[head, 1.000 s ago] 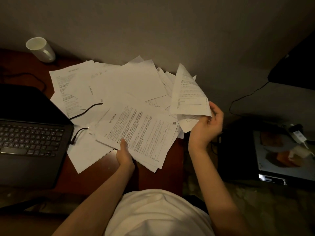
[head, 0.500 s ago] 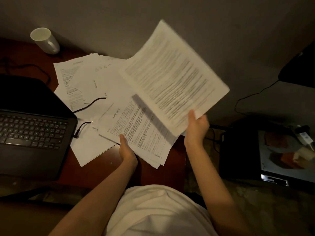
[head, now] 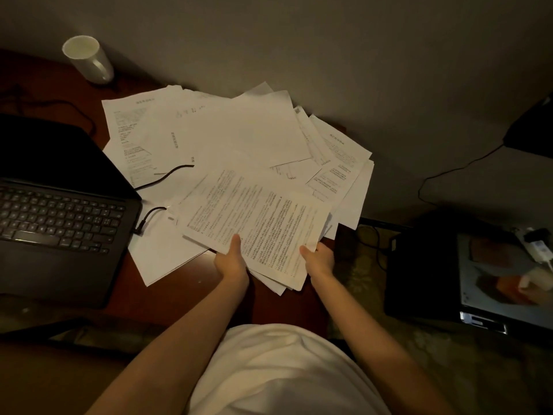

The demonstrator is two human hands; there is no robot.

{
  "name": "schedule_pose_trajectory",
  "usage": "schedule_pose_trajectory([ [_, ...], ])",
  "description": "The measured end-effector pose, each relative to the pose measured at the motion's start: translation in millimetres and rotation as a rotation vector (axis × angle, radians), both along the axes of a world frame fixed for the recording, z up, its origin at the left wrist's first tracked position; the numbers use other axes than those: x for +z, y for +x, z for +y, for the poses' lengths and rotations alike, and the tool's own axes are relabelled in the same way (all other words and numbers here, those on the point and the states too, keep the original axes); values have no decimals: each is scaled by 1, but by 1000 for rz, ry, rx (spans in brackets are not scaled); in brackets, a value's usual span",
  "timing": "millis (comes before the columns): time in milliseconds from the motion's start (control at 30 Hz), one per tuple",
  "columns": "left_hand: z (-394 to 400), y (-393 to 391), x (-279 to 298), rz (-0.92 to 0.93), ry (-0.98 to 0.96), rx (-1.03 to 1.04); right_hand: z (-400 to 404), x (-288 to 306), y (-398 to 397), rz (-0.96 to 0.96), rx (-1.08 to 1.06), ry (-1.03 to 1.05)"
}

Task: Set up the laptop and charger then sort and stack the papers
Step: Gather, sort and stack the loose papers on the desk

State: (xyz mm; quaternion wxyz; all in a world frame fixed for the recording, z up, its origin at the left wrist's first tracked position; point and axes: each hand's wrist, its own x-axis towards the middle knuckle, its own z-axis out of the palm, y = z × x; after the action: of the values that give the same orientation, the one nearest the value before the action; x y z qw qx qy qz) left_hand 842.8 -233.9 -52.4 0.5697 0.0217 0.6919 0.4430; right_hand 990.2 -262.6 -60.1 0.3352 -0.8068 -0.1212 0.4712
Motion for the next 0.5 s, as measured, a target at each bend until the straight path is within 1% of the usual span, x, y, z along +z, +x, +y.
schedule_pose_trajectory([
  [100,3,1,-1,11,-35,35,7,-3,5,-60,15,-33],
  [200,11,-2,1,-119,-81,141,28,-1,14,-198,0,-34],
  [267,16,-6,-1,-151,-86,200,49,5,20,-276,51,-20],
  [400,22,-5,-2,-84,-104,239,97,26,29,-416,201,63],
  [500,23,-1,-4,-46,-116,248,144,33,35,-455,322,102],
])
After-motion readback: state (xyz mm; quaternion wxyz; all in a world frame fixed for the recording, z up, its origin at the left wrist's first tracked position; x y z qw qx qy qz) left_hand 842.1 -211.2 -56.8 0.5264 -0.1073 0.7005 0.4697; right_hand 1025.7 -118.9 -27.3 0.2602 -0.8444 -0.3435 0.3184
